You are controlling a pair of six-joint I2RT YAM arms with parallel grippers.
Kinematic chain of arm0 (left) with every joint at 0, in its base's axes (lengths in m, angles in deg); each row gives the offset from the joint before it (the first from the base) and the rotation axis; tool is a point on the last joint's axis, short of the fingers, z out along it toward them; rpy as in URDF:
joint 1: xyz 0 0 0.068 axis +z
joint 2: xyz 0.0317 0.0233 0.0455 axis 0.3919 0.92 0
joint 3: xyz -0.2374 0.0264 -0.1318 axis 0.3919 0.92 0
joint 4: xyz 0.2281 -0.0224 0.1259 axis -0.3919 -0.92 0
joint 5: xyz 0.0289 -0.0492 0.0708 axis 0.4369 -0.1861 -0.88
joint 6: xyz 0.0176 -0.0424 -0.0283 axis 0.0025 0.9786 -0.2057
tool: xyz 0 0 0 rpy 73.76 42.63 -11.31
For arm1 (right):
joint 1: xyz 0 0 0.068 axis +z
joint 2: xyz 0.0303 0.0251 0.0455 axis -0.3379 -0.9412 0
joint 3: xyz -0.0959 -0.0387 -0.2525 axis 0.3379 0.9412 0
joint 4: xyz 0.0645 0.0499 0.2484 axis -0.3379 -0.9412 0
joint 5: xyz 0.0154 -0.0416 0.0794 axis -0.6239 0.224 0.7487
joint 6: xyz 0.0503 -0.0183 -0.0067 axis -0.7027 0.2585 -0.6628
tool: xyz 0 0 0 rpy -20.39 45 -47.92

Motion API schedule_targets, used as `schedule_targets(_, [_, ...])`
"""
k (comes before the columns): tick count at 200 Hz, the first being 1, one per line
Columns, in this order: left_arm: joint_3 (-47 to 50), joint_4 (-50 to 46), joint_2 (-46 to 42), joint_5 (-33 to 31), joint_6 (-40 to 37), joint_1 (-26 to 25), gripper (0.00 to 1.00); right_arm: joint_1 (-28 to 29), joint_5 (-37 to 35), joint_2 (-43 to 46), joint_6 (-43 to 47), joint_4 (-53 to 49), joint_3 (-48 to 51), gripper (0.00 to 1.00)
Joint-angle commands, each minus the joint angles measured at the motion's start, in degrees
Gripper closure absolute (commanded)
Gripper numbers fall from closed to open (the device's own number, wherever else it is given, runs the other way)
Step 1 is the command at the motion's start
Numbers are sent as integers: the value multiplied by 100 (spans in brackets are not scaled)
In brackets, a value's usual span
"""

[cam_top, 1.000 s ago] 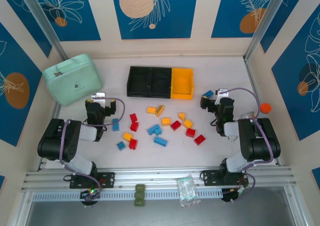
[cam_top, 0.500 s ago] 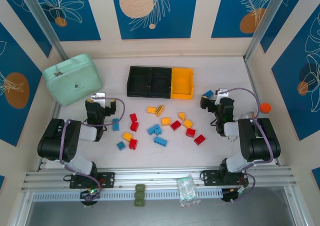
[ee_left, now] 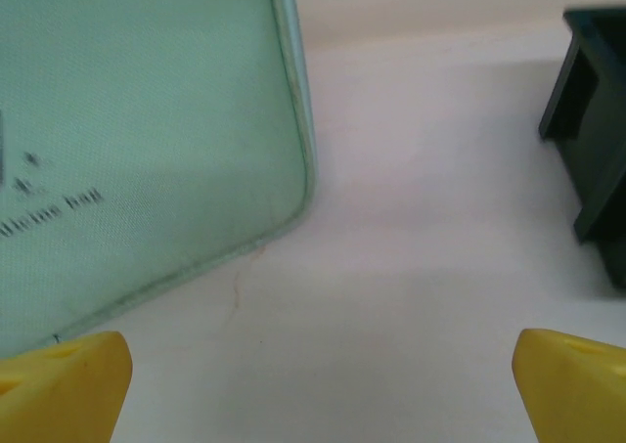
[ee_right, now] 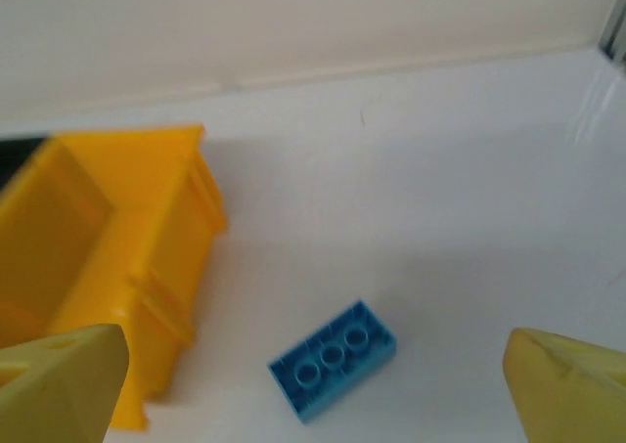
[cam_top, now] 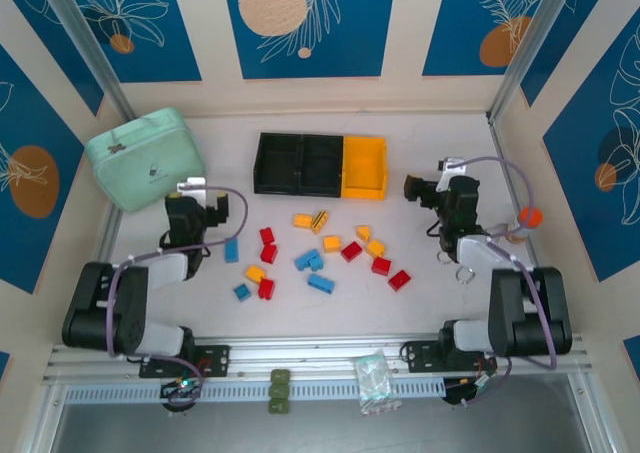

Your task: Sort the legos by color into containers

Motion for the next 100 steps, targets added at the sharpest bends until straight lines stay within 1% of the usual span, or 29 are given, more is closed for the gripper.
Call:
schedule_targets(1, [-592, -1713, -543, -135, 475, 60, 1, -43, 387, 543, -525, -1175, -262, 1])
schedule_targets(14, [-892, -2527, -848, 9, 956, 67, 1, -85, 537, 773, -1091, -2086, -640, 1])
schedule_targets(22, [-1067, -3040, -1032, 196, 1495, 72, 1, -165, 746, 874, -1568, -2673, -930, 1])
schedule_targets(27, [-1161, -3337, -1150, 363, 1900, 69, 1, -235, 839, 918, -1970, -3289, -1127, 1])
schedule_targets(35, [-1215, -3545, -1316, 704, 2346, 68, 1, -357, 878, 935, -2710, -4189, -1421, 1])
schedule_targets(40, [-1178, -3531, -1437, 956, 2483, 68, 1, -470, 1031, 920, -2945, -4425, -1500, 1])
schedule_targets(45, [-1109, -3452, -1543, 1179, 2628, 72, 1, -618, 1352, 908, -3009, -4501, -1514, 1])
schedule_targets(55, [-955, -3345, -1756, 1475, 2989, 83, 1, -967, 2458, 855, -3054, -4482, -1478, 1])
schedule_targets(60, [-880, -3296, -1866, 1686, 3103, 77, 1, -1090, 2872, 833, -3071, -4483, -1458, 0])
schedule_targets(68, [-773, -3217, -2008, 2067, 3196, 79, 1, -1154, 3283, 807, -3013, -4596, -1479, 8])
schedule_targets(75, [-770, -3351, -2101, 2310, 3300, 77, 1, -1099, 3360, 786, -2845, -4899, -1576, 13])
schedule_targets(84, [-837, -3720, -2204, 2559, 3409, 75, 0, -920, 3242, 778, -2627, -5369, -1736, 19])
schedule_targets(100, [-973, -4478, -2250, 3019, 3451, 55, 10, -563, 2991, 731, -2346, -6037, -1919, 26])
